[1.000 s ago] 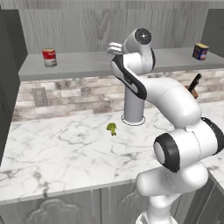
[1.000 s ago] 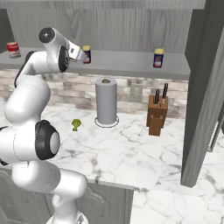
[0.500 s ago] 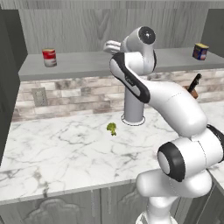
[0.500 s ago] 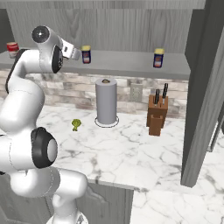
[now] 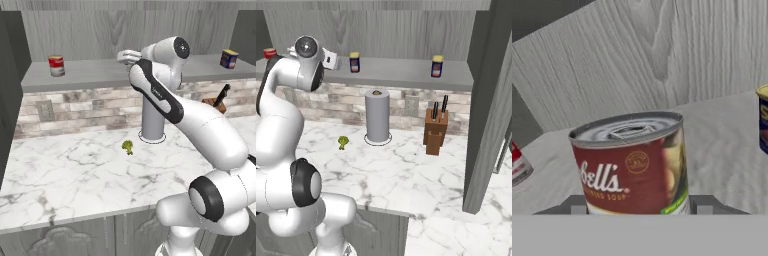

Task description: Stack two cans on top of the other two cans in the cabinet.

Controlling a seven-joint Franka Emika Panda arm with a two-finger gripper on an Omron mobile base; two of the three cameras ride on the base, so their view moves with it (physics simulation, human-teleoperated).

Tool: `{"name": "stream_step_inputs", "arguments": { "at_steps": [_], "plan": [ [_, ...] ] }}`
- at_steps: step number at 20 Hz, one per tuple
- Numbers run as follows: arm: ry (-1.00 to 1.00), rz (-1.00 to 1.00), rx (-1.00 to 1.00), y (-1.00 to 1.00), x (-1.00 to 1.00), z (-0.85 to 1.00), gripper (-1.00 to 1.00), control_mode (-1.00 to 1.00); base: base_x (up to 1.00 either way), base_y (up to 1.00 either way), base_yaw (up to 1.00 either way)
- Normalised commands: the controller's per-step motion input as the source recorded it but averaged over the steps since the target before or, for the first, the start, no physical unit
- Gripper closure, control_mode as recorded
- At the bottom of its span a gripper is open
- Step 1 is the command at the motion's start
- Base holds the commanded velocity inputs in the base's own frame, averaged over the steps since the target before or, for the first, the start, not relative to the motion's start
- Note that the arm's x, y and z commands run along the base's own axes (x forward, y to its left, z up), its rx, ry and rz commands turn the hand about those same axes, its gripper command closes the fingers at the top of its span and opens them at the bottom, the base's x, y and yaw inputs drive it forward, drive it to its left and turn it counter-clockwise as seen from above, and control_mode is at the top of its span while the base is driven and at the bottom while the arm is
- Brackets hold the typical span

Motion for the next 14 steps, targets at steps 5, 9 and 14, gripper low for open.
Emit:
{"name": "stream_step_inputs", "arguments": {
  "at_steps": [5, 9, 14],
  "plan": [
    [-0.09, 0.24, 0.01, 0.19, -0.24, 0.13, 1.0, -1.0, 0.0, 0.0, 0.0],
    [-0.03, 0.19, 0.0, 0.2, -0.18, 0.04, 1.0, -1.0, 0.0, 0.0, 0.0],
    [-0.03, 0.11, 0.0, 0.22, -0.14, 0.09, 1.0, -1.0, 0.0, 0.0, 0.0]
  ]
}}
